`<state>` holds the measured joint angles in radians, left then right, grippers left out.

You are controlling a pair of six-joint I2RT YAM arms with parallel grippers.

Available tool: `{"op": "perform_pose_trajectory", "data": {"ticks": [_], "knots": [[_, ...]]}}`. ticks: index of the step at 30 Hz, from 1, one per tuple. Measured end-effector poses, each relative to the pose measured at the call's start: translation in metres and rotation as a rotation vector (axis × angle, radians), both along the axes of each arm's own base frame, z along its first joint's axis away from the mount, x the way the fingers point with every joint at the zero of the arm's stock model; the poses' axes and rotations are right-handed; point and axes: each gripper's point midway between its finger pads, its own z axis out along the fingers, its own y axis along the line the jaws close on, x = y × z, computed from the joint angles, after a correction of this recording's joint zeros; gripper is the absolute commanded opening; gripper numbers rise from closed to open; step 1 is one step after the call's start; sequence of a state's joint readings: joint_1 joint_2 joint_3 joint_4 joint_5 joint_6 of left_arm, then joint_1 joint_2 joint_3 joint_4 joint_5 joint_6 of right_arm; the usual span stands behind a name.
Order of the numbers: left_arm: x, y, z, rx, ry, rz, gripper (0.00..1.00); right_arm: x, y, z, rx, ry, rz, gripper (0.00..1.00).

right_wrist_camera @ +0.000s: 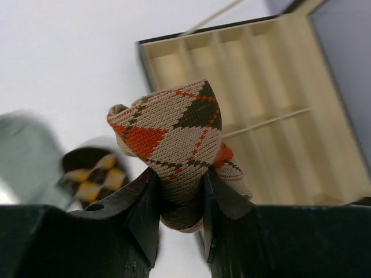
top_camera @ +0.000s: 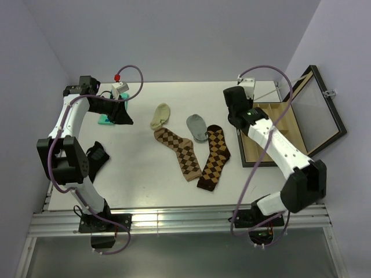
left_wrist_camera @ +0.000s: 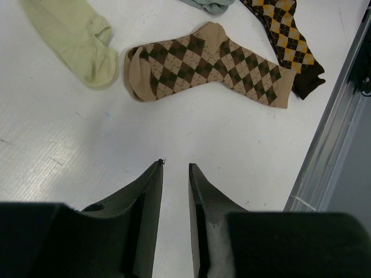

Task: Roll the socks
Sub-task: Place the sock in the storage box.

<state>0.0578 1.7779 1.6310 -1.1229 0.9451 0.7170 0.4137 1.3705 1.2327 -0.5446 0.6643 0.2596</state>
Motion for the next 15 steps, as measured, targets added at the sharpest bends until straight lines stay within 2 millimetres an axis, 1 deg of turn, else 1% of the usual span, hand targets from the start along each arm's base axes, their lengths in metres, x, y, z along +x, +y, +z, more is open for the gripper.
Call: {"op": "perform_pose_trajectory", "data": {"ticks": [3, 5, 6, 10, 12, 15], "knots": [[0.000, 0.000, 0.000, -0.003, 0.000, -0.001, 0.30, 0.016, -0.020, -0.015, -0.113, 0.046, -0.089, 0.00], [-0.001, 0.000, 0.000, -0.003, 0.001, -0.001, 0.30, 0.026, -0.029, -0.030, -0.186, 0.089, -0.131, 0.00], [-0.001, 0.000, 0.000, -0.003, 0.001, -0.001, 0.30, 0.029, -0.032, -0.038, -0.217, 0.109, -0.146, 0.00], [-0.001, 0.000, 0.000, -0.003, 0.002, -0.002, 0.31, 0.048, -0.040, -0.058, -0.342, 0.170, -0.210, 0.00], [-0.001, 0.000, 0.000, -0.002, 0.001, -0.002, 0.30, 0.057, -0.042, -0.066, -0.392, 0.189, -0.232, 0.00], [-0.001, 0.000, 0.000, 0.001, 0.004, -0.003, 0.30, 0.068, -0.043, -0.070, -0.447, 0.206, -0.250, 0.00]]}}
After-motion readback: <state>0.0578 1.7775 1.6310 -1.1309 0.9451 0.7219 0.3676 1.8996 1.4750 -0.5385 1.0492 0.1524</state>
